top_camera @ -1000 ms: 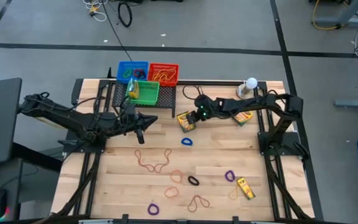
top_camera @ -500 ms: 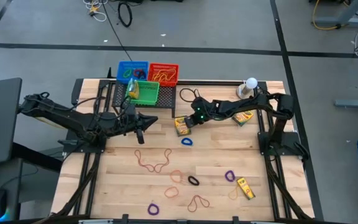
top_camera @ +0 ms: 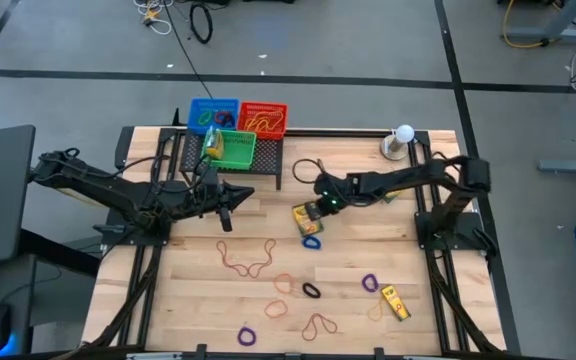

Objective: Pick & Place Office Desk Supplies
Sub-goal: Put the crayon box into the green bin

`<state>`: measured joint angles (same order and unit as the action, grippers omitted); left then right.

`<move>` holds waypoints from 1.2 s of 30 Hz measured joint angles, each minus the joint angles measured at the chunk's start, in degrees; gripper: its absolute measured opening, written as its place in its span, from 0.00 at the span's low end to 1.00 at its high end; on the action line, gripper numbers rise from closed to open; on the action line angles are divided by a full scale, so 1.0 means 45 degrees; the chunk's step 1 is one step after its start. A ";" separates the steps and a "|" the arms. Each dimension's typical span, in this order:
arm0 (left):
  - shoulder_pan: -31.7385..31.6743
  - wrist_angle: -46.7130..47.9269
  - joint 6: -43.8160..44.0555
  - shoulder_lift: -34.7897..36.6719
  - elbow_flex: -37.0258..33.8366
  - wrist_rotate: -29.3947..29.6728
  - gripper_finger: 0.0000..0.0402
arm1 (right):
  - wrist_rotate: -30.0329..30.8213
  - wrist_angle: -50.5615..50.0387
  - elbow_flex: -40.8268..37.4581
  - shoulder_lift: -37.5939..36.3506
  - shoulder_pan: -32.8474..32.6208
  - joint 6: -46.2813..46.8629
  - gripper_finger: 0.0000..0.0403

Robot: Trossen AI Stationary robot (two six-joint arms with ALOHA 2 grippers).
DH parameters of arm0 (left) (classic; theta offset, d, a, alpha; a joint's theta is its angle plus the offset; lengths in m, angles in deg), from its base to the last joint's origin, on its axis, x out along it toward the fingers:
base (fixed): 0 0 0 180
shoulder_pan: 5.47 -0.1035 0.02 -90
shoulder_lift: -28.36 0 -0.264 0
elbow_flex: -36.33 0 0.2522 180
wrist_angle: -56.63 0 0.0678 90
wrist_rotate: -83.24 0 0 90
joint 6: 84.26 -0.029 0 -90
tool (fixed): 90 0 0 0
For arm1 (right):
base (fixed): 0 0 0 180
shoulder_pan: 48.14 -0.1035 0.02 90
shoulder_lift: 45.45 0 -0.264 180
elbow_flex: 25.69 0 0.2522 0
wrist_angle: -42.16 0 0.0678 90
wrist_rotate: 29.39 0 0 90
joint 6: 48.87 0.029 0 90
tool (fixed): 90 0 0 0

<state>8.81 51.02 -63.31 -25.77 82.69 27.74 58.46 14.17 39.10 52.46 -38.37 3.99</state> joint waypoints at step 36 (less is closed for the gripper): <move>0.0000 0.0397 -0.0271 -0.0005 0.0000 -0.0005 0.02 | -0.2253 -0.2065 -0.0146 -0.1897 0.0575 -0.9925 0.45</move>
<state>8.81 52.80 -64.53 -25.79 82.69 27.72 48.32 4.88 38.44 43.93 -35.79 -40.67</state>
